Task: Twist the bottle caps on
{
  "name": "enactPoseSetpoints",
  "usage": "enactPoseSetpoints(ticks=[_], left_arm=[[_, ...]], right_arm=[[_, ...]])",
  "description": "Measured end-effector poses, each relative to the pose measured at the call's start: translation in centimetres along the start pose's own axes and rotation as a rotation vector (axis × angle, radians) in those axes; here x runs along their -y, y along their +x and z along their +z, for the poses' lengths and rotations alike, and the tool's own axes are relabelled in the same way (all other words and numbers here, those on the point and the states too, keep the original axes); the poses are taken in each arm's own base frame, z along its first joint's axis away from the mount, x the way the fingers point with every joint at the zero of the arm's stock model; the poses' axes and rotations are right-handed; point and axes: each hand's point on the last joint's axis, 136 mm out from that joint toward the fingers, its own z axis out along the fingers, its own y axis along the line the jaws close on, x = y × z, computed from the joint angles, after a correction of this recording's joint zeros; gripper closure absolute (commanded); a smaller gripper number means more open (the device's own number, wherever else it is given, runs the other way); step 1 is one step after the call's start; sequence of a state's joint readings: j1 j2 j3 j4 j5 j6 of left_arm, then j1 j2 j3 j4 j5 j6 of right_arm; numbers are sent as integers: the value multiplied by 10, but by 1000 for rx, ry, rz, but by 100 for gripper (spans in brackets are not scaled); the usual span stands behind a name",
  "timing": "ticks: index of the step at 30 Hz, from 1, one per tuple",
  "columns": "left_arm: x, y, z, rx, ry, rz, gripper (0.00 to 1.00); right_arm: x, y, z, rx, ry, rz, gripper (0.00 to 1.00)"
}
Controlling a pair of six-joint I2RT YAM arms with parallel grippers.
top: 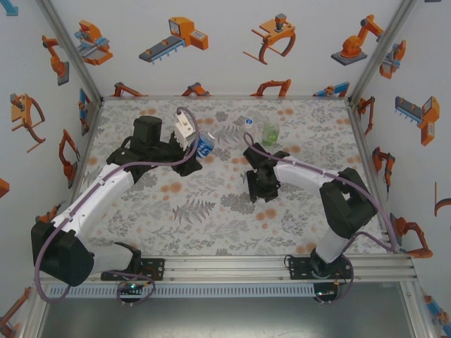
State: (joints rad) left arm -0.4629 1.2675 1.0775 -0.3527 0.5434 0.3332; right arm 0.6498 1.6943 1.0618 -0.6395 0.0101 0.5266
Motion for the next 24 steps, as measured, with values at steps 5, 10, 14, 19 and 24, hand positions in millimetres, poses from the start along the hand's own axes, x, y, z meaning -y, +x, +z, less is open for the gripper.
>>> enactPoseSetpoints(ticks=[5, 10, 14, 19, 24], left_arm=[[0, 0, 0, 0, 0, 0, 100], [0, 0, 0, 0, 0, 0, 100], [0, 0, 0, 0, 0, 0, 100], [0, 0, 1, -1, 1, -1, 100], [0, 1, 2, -4, 5, -3, 100]], right_arm=[[1, 3, 4, -8, 2, 0, 54], [-2, 4, 8, -13, -13, 0, 55], [-1, 5, 11, -21, -11, 0, 55], [2, 8, 7, -34, 8, -2, 56], [-3, -3, -8, 8, -15, -3, 57]])
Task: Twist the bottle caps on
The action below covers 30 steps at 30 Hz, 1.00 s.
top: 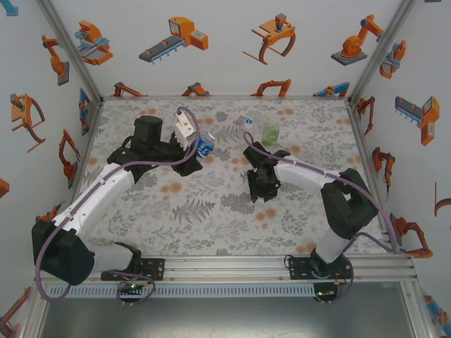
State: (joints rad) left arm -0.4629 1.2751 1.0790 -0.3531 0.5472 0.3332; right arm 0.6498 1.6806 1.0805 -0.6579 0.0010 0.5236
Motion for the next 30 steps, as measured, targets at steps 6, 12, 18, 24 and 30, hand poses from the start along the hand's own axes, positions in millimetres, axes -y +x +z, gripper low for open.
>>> enactPoseSetpoints(ticks=[6, 12, 18, 24, 30], left_arm=[[0, 0, 0, 1, 0, -1, 100], [0, 0, 0, 1, 1, -1, 100], [-1, 1, 1, -3, 3, -4, 100], [-1, 2, 2, -6, 5, -6, 100], [-1, 1, 2, -4, 8, -5, 100]], right_arm=[[-1, 0, 0, -1, -5, 0, 57], [-2, 1, 7, -13, -6, -1, 57], [0, 6, 13, -29, 3, -1, 57], [1, 7, 13, -35, 6, -2, 57], [2, 3, 7, -28, 19, -3, 55]])
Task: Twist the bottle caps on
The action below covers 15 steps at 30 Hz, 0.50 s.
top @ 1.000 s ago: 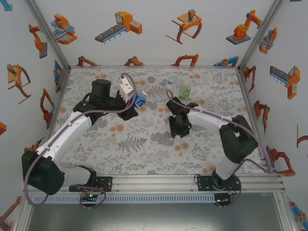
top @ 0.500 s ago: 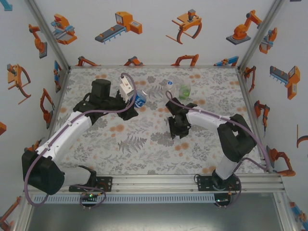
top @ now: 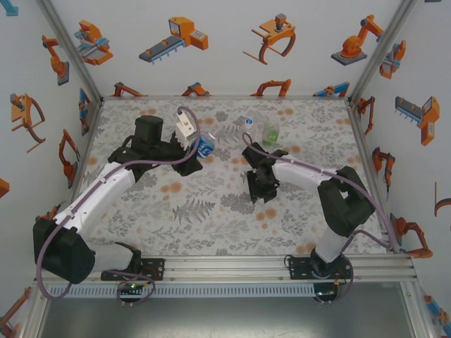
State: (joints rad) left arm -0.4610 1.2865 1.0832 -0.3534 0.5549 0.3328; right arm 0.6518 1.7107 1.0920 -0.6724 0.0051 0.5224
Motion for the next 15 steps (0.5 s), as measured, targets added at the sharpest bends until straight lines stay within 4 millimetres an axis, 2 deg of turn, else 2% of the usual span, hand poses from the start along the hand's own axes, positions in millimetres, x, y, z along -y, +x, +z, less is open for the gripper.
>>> enactPoseSetpoints(ticks=[15], left_arm=[[0, 0, -1, 2, 3, -2, 100]], right_arm=[[3, 1, -3, 6, 13, -1, 55]])
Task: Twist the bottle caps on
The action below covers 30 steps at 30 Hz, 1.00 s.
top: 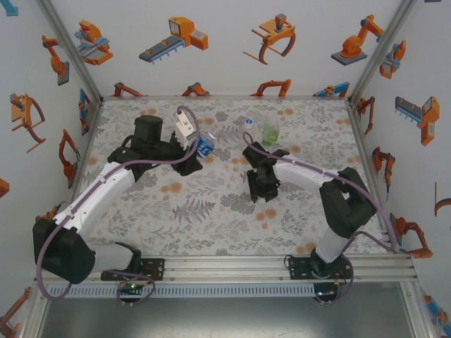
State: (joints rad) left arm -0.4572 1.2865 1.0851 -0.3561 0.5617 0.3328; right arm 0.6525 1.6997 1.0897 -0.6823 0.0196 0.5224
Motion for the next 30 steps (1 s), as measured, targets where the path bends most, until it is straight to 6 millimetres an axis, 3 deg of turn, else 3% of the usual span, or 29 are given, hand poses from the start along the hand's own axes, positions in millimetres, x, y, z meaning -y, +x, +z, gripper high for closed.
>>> enactPoseSetpoints(ticks=[13, 19, 23, 27, 30], left_arm=[[0, 0, 0, 0, 0, 0, 100], [0, 0, 0, 0, 0, 0, 100], [0, 0, 0, -1, 1, -1, 100], [0, 1, 1, -5, 2, -3, 100], [0, 2, 1, -6, 3, -4, 100]], right_arm=[[5, 11, 18, -40, 17, 0, 59], [-4, 11, 20, -37, -30, 10, 87], [-23, 6, 19, 1, -156, 46, 92], [-47, -8, 18, 52, -352, 123, 92], [-53, -19, 19, 85, -478, 192, 89]])
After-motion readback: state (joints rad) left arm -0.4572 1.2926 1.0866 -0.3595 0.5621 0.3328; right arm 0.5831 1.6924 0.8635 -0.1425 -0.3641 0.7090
